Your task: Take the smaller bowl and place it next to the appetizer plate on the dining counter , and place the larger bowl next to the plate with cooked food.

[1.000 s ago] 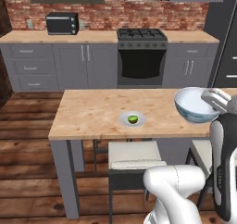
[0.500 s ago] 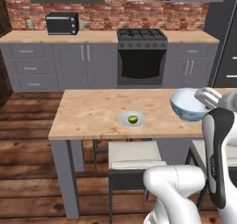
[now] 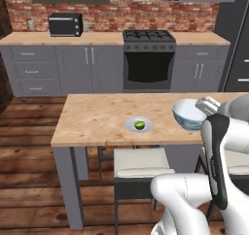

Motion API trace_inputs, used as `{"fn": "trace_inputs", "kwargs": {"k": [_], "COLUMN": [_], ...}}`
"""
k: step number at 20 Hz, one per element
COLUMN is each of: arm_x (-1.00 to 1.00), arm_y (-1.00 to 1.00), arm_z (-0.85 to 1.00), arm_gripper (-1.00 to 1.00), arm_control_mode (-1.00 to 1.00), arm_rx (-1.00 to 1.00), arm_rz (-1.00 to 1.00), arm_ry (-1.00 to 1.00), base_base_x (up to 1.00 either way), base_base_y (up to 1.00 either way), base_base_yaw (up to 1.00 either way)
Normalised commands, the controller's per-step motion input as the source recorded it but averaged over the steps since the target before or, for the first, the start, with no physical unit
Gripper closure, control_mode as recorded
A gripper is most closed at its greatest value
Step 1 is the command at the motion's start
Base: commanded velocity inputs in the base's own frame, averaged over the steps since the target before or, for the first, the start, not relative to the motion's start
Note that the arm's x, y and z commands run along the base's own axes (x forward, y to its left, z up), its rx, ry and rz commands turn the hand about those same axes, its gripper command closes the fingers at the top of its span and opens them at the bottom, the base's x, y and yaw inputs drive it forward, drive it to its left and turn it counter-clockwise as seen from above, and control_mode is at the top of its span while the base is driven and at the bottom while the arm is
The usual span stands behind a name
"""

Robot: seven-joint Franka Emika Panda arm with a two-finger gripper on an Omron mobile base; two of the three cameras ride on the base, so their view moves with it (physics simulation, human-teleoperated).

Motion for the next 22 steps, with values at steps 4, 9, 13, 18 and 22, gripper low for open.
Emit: {"fn": "trace_inputs", "kwargs": {"k": [4, 9, 13, 18, 22], "arm_x": [0.36, 0.23, 0.18, 0.41, 0.44], "arm_y": [-0.12, -0.33, -0.02, 0.0, 0.0], "arm_z": [-0.28, -0.23, -0.36, -0.22, -0.04], "arm_gripper": [1.0, 1.0, 1.0, 1.0, 1.0], "arm_control_mode": [-1.0, -1.0, -1.0, -1.0, -1.0], "arm_rx": [0.0, 0.01, 0.0, 0.01, 0.02], "arm_rz": [0.0, 0.0, 0.0, 0.0, 0.0], "arm_ry": [0.0, 0.0, 0.0, 0.0, 0.0], "base_base_x": [0.0, 0.0, 0.0, 0.0, 0.0], "base_base_y": [0.0, 0.0, 0.0, 0.0, 0.0], "base_base_yaw": [0.0, 0.0, 0.0, 0.0, 0.0]}}
